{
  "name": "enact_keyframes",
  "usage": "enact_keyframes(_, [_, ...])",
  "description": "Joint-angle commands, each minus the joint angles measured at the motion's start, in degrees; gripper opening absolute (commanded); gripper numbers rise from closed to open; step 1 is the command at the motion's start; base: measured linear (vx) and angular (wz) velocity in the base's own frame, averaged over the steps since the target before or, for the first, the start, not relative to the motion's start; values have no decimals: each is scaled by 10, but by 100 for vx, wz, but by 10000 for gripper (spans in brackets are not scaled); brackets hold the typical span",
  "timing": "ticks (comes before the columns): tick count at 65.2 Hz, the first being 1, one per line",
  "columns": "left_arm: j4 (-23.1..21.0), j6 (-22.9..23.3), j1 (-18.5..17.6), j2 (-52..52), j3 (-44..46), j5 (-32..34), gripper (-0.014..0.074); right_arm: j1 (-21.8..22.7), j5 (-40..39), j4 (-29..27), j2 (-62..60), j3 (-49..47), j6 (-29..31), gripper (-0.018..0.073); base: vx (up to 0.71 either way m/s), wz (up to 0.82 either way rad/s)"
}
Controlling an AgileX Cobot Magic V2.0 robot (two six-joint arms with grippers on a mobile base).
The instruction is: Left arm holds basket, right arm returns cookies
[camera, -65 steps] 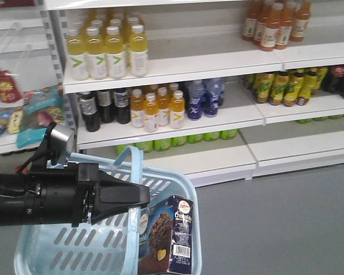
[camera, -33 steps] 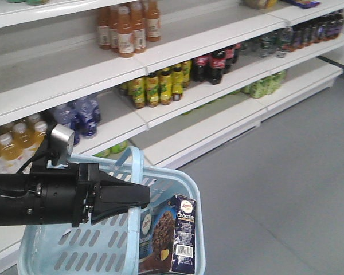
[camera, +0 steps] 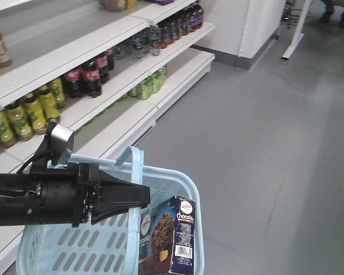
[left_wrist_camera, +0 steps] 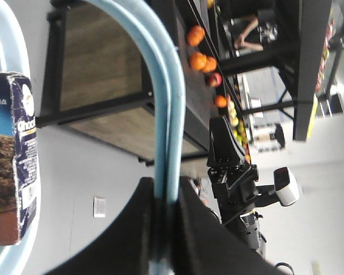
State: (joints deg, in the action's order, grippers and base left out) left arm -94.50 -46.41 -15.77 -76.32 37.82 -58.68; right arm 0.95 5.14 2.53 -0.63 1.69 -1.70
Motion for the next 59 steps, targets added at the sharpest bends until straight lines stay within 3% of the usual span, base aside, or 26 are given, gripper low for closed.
enact_keyframes(1, [-74, -3, -2, 19, 19, -38, -3, 2, -41, 4, -5, 9, 0, -6, 18, -71])
enact_keyframes(59, [-74, -3, -2, 19, 19, -37, -3, 2, -41, 4, -5, 9, 0, -6, 16, -61])
